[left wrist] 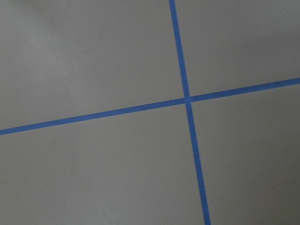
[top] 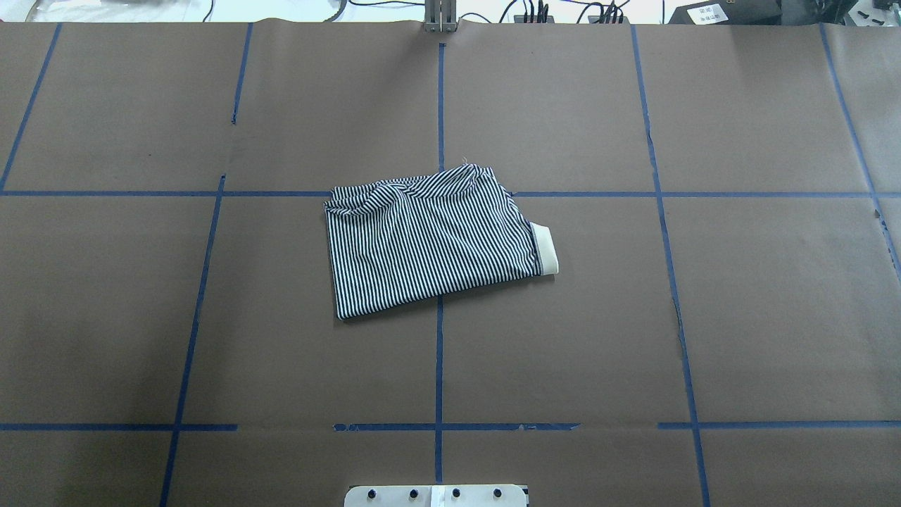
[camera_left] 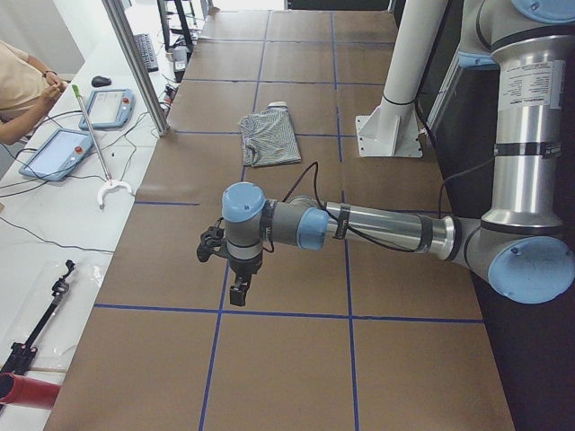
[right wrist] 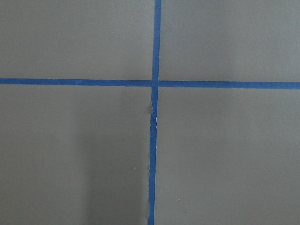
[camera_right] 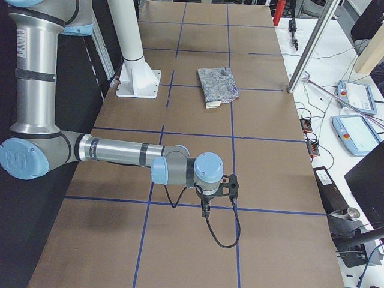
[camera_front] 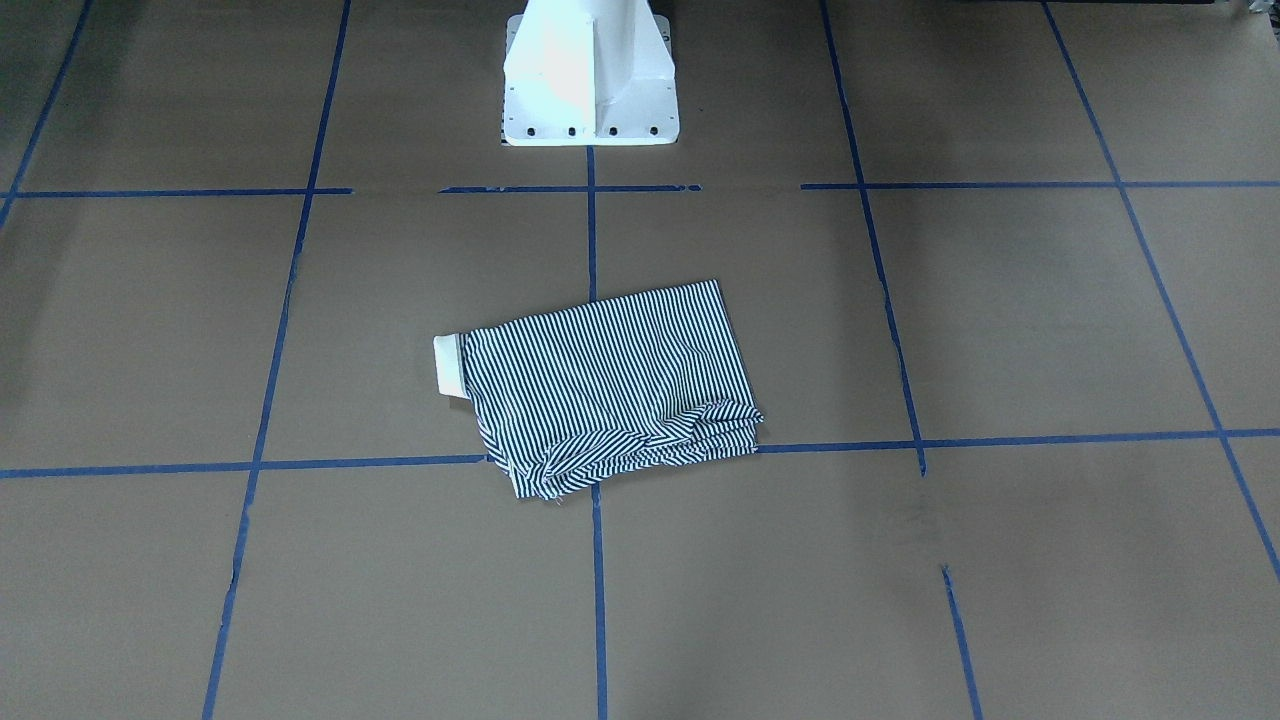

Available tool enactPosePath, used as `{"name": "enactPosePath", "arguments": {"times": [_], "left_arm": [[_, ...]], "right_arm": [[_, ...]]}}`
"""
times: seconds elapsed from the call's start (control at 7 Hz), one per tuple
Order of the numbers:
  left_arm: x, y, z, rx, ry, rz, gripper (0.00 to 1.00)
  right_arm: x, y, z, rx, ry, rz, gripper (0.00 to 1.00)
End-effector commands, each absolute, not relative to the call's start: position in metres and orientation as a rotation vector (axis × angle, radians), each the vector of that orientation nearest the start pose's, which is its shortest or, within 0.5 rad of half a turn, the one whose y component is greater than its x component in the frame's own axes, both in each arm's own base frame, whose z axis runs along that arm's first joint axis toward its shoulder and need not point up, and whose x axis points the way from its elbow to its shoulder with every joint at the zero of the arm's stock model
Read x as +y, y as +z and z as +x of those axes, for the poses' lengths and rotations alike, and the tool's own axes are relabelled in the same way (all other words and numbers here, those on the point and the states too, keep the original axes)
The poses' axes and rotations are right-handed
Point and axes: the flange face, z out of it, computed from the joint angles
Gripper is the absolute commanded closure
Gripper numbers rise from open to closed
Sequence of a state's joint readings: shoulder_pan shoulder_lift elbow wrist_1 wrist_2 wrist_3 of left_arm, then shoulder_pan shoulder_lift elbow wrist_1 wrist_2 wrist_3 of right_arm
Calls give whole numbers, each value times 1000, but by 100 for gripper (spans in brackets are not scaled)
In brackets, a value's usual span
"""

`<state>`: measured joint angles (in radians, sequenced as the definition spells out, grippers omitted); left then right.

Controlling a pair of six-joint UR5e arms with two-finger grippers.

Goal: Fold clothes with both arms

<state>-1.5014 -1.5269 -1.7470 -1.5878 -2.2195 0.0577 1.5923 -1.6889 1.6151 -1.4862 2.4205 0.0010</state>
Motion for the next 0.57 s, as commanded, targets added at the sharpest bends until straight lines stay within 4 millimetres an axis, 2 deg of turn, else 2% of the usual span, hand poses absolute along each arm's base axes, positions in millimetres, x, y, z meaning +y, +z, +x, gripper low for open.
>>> {"name": "enactPosePath", "arguments": {"times": [0.0, 0.43], "left_arm": [[-479, 594, -39, 650, 153, 77, 0], [-478, 600, -39, 650, 157, 83, 0]], "right_arm": [[-430, 688, 67, -851, 25, -2, 0], [-429, 690, 67, -851, 25, -6, 0]]}}
